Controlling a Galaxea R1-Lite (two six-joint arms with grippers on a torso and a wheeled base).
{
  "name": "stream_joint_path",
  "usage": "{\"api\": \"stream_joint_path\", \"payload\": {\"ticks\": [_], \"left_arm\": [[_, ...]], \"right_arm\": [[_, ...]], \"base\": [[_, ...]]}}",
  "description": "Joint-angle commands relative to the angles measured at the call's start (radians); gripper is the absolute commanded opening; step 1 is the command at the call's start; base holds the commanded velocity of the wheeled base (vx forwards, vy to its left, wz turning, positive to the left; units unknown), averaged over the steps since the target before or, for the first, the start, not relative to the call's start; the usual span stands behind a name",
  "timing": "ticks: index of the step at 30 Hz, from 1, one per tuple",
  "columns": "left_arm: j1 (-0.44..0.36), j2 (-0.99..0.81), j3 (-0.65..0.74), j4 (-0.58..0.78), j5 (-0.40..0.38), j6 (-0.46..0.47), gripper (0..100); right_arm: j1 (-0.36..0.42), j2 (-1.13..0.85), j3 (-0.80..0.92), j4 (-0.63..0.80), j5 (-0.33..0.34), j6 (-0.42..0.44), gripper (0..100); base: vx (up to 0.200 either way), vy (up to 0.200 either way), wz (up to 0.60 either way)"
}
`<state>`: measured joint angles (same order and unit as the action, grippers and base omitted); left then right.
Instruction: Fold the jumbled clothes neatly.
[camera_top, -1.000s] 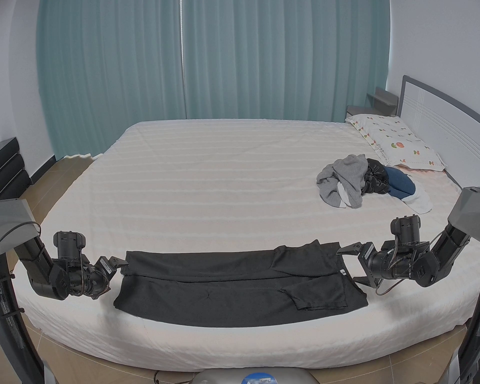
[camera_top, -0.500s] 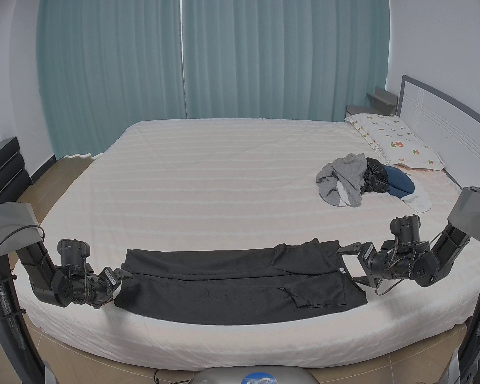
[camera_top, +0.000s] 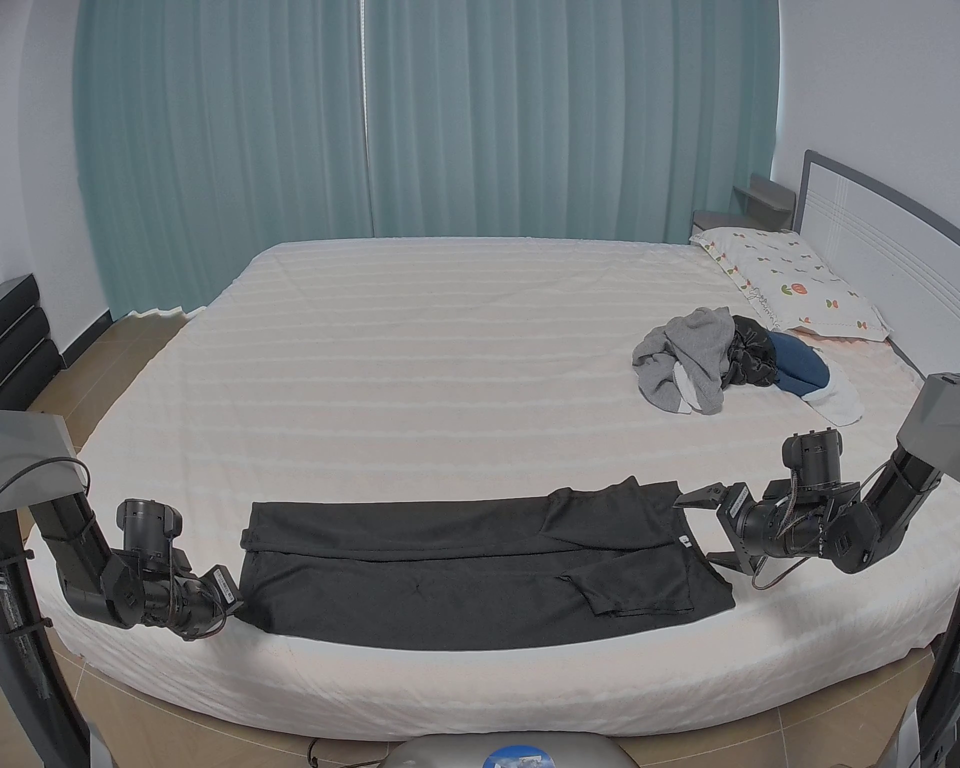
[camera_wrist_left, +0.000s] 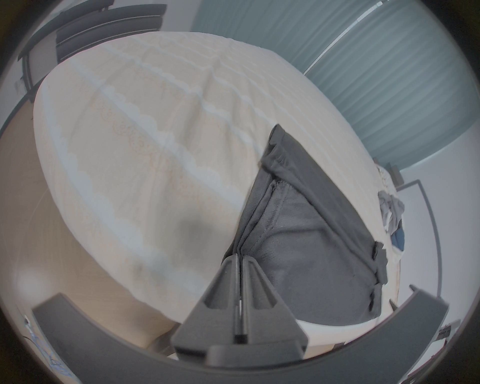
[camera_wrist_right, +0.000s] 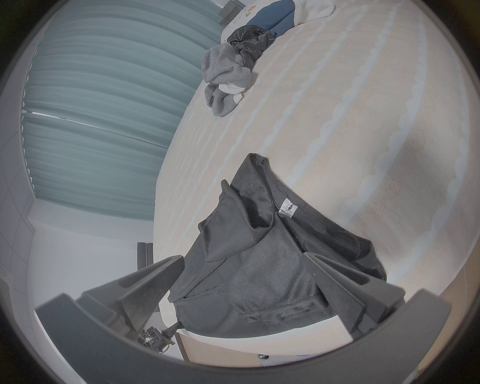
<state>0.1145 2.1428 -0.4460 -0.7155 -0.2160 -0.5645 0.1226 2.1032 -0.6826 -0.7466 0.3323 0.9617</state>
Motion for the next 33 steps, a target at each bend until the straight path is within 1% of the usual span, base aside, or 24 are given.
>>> {"api": "stream_joint_path", "payload": {"ticks": [1, 3, 8, 9, 14, 19, 21, 27, 29, 30, 31, 33], "left_arm": [[0.008, -0.009, -0.002, 0.007, 0.023, 0.009, 0], [0.017, -0.009, -0.005, 0.005, 0.038, 0.012, 0], [0.016, -0.006, -0.002, 0.007, 0.038, 0.017, 0], [0.016, -0.009, 0.004, 0.010, 0.038, 0.029, 100], [0.021, -0.015, -0.005, 0.010, 0.038, 0.035, 100], [0.053, -0.053, -0.025, 0.010, 0.027, 0.029, 100], [0.068, -0.075, -0.050, 0.010, 0.007, 0.026, 100], [0.060, -0.069, -0.132, 0.013, -0.043, 0.026, 100], [0.059, -0.067, -0.146, 0.013, -0.045, 0.026, 100], [0.044, -0.041, -0.183, 0.025, -0.043, 0.034, 100], [0.044, -0.038, -0.188, 0.027, -0.045, 0.035, 100], [0.030, -0.001, -0.252, 0.047, -0.045, 0.038, 100]], "right_arm": [[0.000, 0.000, 0.000, 0.000, 0.001, 0.000, 100], [0.000, 0.000, 0.000, 0.000, 0.001, 0.000, 100], [0.000, 0.001, -0.002, 0.000, 0.001, 0.000, 100], [0.000, 0.000, -0.002, 0.000, 0.001, 0.000, 100], [0.000, 0.000, -0.002, 0.000, 0.001, 0.000, 100], [0.000, -0.002, -0.002, 0.000, 0.001, 0.000, 100], [0.000, -0.002, -0.002, 0.000, 0.001, 0.000, 100], [0.000, -0.005, -0.002, 0.000, 0.001, -0.001, 100], [0.000, -0.005, -0.002, 0.000, -0.001, -0.001, 100], [-0.004, -0.006, -0.002, 0.000, -0.001, -0.001, 100], [-0.004, -0.006, -0.002, 0.000, -0.001, -0.001, 100], [-0.021, -0.009, -0.006, 0.000, 0.001, -0.003, 100]], "base": [[0.000, 0.000, 0.00], [0.000, 0.000, 0.00], [0.000, 0.000, 0.00], [0.000, 0.000, 0.00], [0.000, 0.000, 0.00], [0.000, 0.000, 0.00], [0.000, 0.000, 0.00], [0.000, 0.000, 0.00], [0.000, 0.000, 0.00], [0.000, 0.000, 0.00], [0.000, 0.000, 0.00], [0.000, 0.000, 0.00]]}}
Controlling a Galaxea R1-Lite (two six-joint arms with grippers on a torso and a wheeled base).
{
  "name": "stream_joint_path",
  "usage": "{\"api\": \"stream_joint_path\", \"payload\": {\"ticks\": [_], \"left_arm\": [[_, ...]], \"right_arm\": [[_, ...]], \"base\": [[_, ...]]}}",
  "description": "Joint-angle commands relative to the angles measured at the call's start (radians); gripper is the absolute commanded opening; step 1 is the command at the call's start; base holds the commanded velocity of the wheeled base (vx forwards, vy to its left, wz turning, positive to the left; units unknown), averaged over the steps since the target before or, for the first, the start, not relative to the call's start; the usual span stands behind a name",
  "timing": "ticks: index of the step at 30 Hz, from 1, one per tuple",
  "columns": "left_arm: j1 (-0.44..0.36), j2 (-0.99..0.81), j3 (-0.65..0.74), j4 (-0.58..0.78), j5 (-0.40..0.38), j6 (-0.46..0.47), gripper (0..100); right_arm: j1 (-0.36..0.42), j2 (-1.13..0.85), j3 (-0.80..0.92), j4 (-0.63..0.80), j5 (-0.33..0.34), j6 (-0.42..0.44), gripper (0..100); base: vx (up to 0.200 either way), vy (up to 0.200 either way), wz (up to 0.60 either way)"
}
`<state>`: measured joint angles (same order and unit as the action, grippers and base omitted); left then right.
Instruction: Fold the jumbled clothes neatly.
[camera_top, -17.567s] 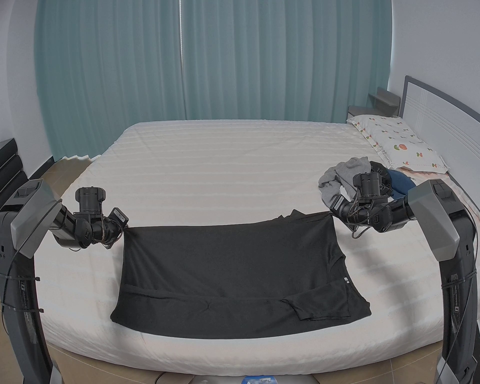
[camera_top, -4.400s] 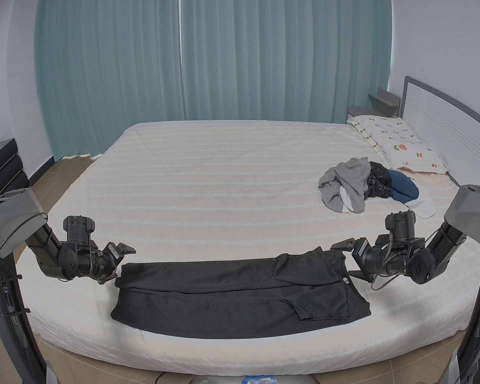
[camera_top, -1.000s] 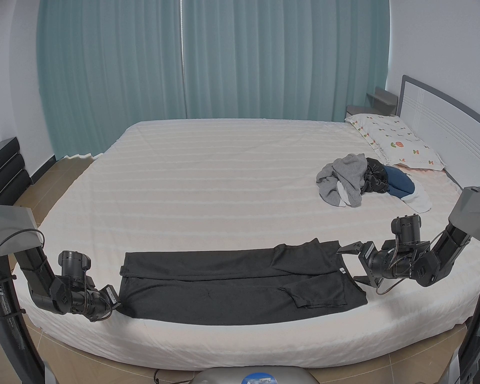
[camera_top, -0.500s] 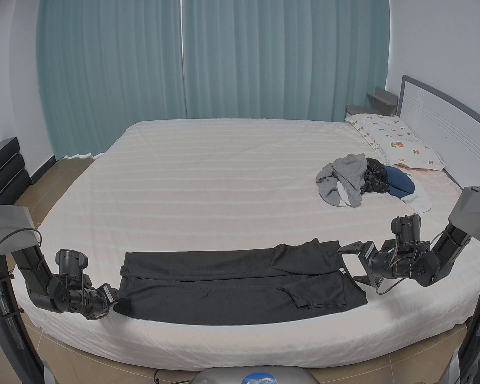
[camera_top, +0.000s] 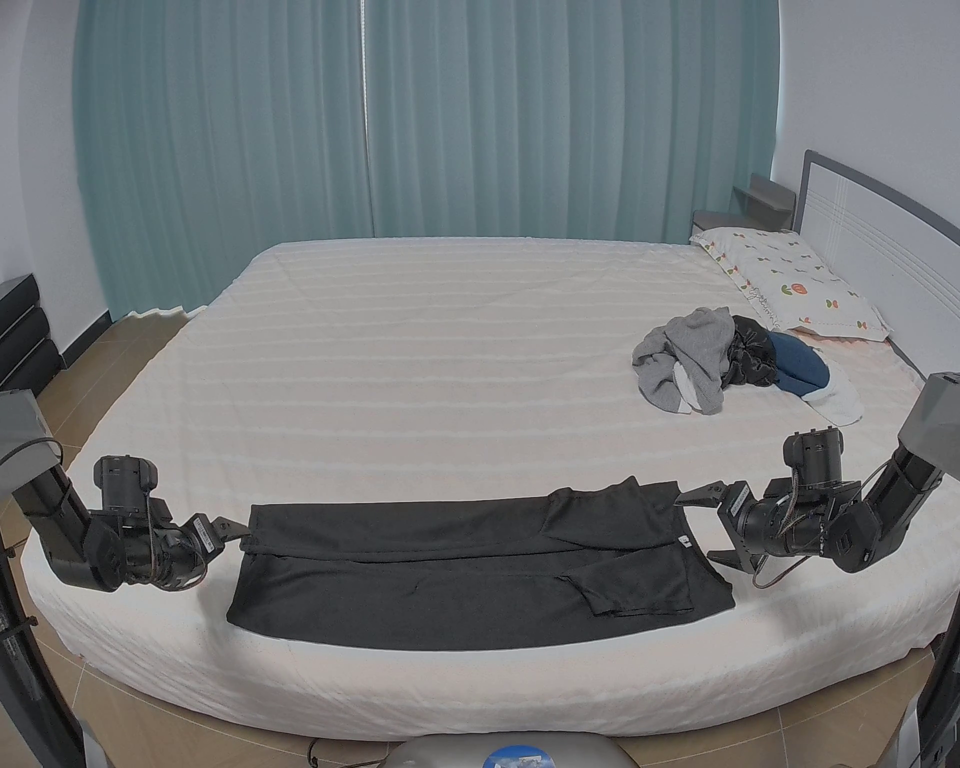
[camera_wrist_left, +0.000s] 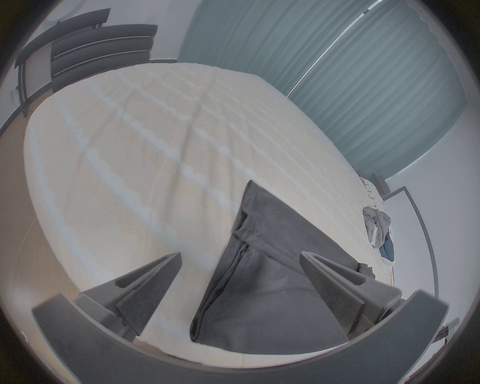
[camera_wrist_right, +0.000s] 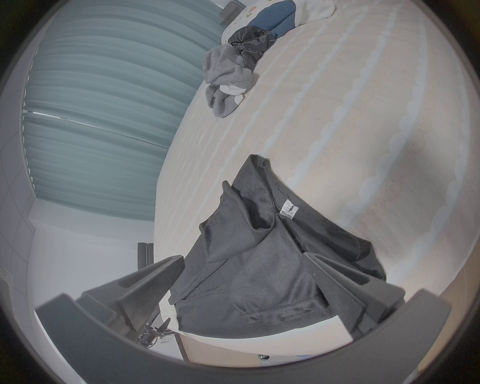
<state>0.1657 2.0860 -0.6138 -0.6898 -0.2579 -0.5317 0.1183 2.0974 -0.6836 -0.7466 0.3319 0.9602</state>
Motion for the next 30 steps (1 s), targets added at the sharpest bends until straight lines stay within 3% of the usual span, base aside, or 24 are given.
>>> {"api": "stream_joint_path", "payload": {"ticks": [1, 11, 23, 24, 30], "left_arm": [[-0.025, 0.069, -0.103, 0.030, -0.003, 0.007, 100], [-0.052, 0.198, -0.188, 0.062, -0.011, 0.145, 100], [-0.078, 0.224, -0.207, 0.056, -0.015, 0.148, 100], [-0.078, 0.223, -0.205, 0.056, -0.015, 0.148, 0], [-0.075, 0.217, -0.202, 0.058, -0.012, 0.142, 0]], "right_arm": [[-0.022, -0.004, -0.005, 0.000, 0.001, -0.001, 100], [-0.031, 0.006, -0.008, 0.000, 0.001, -0.003, 100], [-0.031, 0.009, -0.008, 0.000, 0.002, -0.005, 100], [-0.031, 0.009, -0.010, 0.000, 0.002, -0.005, 100], [-0.031, 0.010, -0.008, 0.000, 0.002, -0.005, 100]], "base": [[0.000, 0.000, 0.00], [0.000, 0.000, 0.00], [0.000, 0.000, 0.00], [0.000, 0.000, 0.00], [0.000, 0.000, 0.00]]}}
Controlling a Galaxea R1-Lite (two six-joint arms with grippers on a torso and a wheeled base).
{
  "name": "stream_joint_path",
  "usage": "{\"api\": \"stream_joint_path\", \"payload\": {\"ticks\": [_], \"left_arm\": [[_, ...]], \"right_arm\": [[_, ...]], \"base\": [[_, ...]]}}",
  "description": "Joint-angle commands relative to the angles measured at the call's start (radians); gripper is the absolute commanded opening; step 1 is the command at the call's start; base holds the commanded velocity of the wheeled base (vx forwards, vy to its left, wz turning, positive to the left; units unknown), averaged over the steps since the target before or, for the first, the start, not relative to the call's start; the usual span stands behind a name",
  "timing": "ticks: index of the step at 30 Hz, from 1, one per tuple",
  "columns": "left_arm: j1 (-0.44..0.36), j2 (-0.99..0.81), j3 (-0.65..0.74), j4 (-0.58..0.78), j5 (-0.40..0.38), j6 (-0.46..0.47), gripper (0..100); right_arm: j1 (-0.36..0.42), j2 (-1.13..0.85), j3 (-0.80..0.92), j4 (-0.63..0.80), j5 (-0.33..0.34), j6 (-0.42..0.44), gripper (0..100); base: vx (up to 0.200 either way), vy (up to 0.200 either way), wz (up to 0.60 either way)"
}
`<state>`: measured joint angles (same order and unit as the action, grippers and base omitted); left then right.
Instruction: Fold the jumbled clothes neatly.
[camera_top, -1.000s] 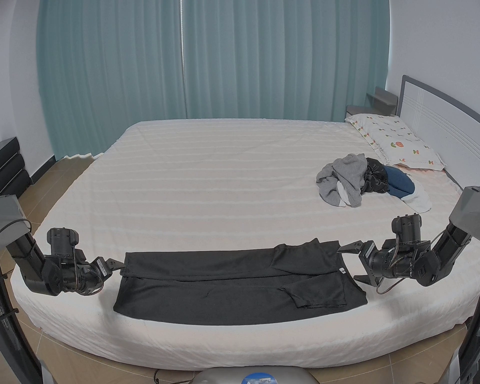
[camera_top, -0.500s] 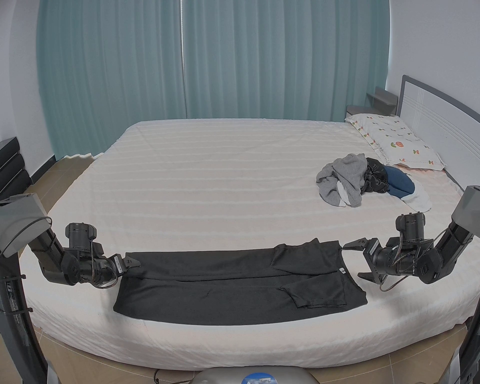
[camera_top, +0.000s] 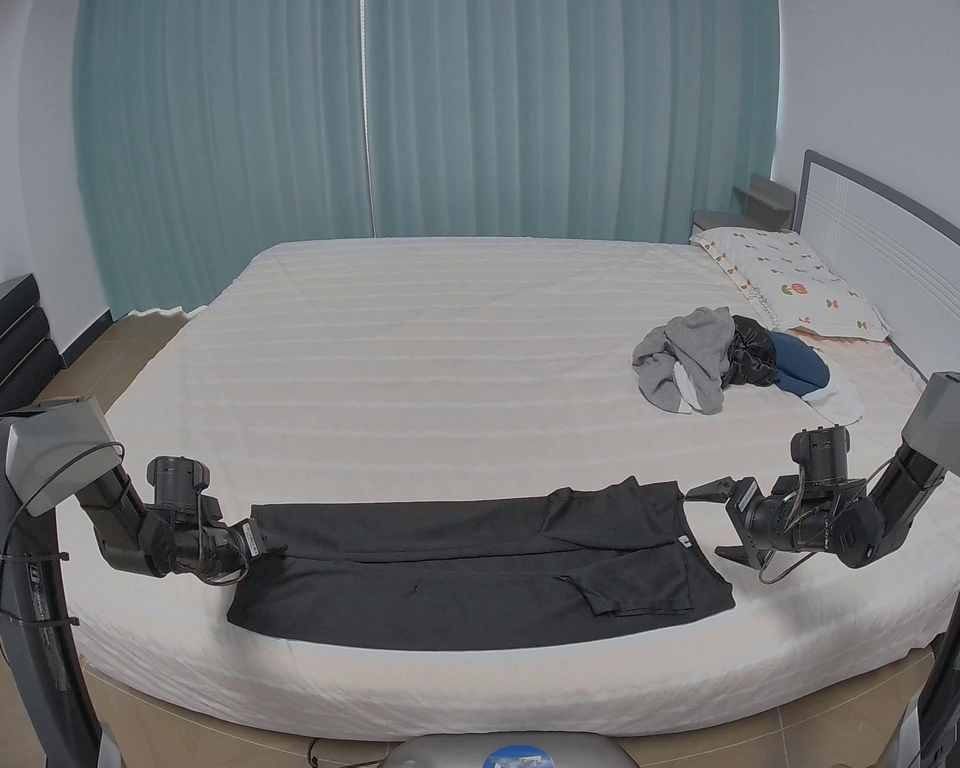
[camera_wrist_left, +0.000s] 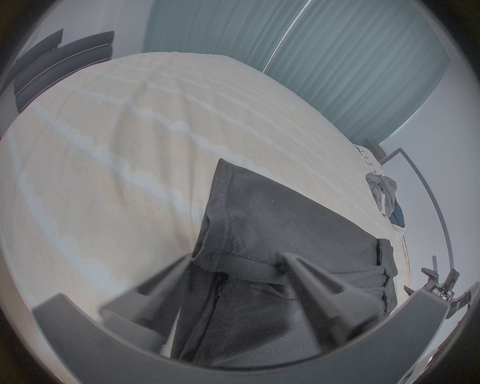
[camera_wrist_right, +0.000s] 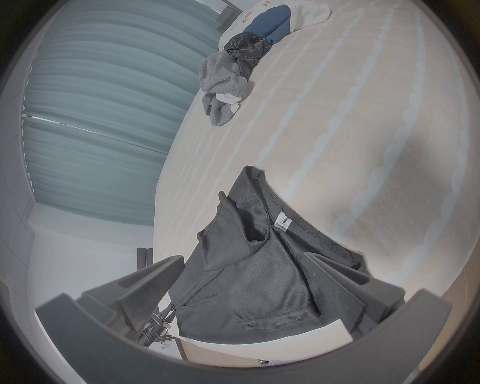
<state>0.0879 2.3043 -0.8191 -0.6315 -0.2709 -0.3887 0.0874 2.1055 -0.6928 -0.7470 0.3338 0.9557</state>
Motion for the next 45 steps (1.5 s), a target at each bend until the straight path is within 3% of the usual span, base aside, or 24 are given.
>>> {"api": "stream_joint_path", "payload": {"ticks": [1, 29, 30, 45], "left_arm": [[0.004, -0.005, 0.005, -0.001, 0.001, -0.001, 0], [0.013, -0.039, 0.015, -0.001, 0.012, -0.012, 0], [0.013, -0.039, 0.015, -0.001, 0.013, -0.012, 100], [-0.010, -0.048, 0.017, -0.034, 0.007, -0.021, 100]], "right_arm": [[0.000, 0.002, 0.001, 0.000, 0.001, 0.000, 100], [0.002, 0.002, 0.001, 0.000, 0.002, 0.000, 100], [0.002, 0.004, 0.001, 0.000, 0.002, 0.000, 100], [0.003, 0.002, -0.001, 0.000, 0.002, 0.000, 100]], "base": [[0.000, 0.000, 0.00], [0.000, 0.000, 0.00], [0.000, 0.000, 0.00], [0.000, 0.000, 0.00]]}}
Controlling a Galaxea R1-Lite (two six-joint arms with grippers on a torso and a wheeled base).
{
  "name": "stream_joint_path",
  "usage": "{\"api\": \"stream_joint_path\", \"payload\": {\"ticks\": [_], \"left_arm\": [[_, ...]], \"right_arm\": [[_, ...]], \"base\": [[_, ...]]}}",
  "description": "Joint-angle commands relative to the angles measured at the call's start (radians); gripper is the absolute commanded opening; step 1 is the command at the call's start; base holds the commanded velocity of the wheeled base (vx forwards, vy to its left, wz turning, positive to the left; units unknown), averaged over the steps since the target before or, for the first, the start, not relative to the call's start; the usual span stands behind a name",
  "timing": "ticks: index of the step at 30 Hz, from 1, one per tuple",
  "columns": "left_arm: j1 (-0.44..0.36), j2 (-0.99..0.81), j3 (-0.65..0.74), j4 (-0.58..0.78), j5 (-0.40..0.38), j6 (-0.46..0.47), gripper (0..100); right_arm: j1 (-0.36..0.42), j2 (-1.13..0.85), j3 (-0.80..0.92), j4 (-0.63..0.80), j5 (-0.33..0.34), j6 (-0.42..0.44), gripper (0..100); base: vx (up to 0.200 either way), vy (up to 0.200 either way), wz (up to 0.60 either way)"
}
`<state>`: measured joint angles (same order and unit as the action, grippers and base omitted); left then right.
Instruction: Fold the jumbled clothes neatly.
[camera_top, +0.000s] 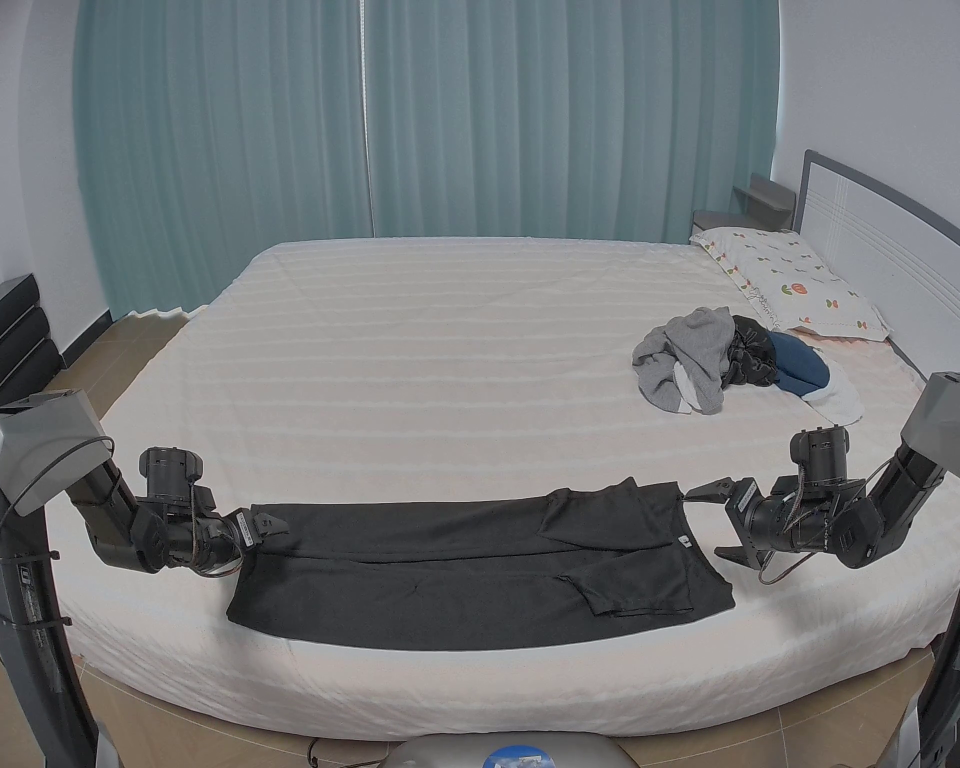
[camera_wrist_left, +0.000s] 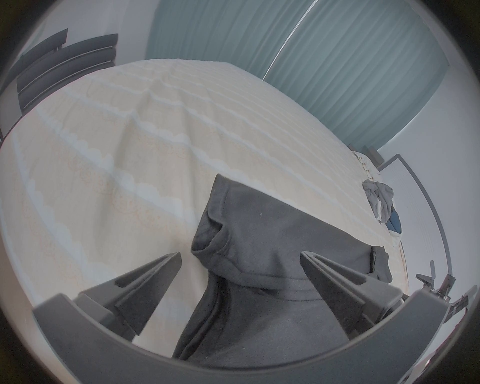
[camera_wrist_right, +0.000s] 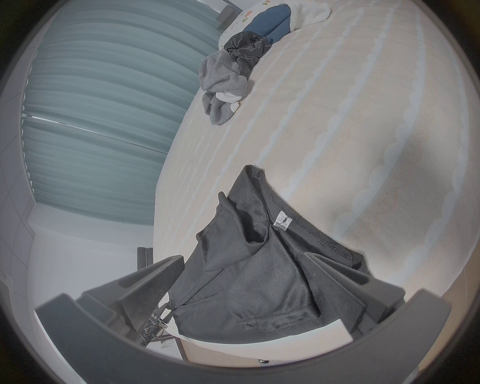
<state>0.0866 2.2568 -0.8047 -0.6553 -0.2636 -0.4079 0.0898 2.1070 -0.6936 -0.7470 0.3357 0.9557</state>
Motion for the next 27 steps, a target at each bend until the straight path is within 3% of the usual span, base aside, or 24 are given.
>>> {"api": "stream_joint_path", "payload": {"ticks": [1, 25, 26, 27], "left_arm": [[-0.008, 0.001, 0.001, -0.012, 0.000, -0.002, 100], [-0.038, 0.032, 0.018, -0.041, 0.004, 0.014, 100], [-0.038, 0.032, 0.018, -0.041, 0.004, 0.014, 0], [-0.038, 0.035, 0.018, -0.041, 0.004, 0.014, 0]], "right_arm": [[0.001, 0.002, -0.001, 0.000, 0.000, 0.000, 100], [0.001, -0.001, 0.000, 0.000, 0.000, 0.000, 100], [0.001, -0.001, 0.000, 0.000, 0.000, 0.000, 100], [0.001, -0.001, -0.001, 0.000, 0.000, 0.000, 100]], "base": [[0.000, 0.000, 0.00], [0.000, 0.000, 0.00], [0.000, 0.000, 0.00], [0.000, 0.000, 0.00]]}}
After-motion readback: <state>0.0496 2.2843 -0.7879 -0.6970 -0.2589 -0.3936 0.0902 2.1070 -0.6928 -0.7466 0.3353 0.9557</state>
